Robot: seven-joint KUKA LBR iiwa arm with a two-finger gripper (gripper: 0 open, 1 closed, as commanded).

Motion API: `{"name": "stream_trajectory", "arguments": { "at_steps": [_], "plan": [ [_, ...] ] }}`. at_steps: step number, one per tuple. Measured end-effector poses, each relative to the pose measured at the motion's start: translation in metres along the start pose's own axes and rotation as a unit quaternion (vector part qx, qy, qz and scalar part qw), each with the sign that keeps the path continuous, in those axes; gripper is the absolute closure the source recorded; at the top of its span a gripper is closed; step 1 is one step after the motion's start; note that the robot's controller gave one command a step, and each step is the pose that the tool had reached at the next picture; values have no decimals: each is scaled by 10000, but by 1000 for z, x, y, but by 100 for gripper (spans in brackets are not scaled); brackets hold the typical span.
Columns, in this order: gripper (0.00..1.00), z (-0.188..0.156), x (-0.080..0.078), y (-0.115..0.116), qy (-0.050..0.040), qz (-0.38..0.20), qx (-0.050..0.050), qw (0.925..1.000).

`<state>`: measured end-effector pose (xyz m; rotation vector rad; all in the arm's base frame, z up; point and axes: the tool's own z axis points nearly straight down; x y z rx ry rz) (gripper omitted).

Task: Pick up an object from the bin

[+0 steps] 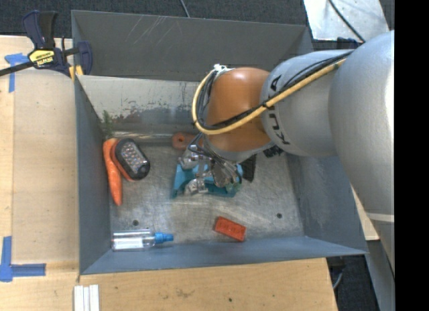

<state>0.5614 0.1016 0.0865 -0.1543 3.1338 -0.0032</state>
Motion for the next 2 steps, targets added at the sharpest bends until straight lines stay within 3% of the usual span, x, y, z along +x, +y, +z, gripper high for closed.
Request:
{"name": "stream_trajectory", "arguments": {
  "at_steps": [1, 2],
  "plan": [
    [100, 0, 0, 0, 0, 3, -1, 10000],
    [100, -145, 1, -3, 23, -174, -8, 9998]
  ]
}}
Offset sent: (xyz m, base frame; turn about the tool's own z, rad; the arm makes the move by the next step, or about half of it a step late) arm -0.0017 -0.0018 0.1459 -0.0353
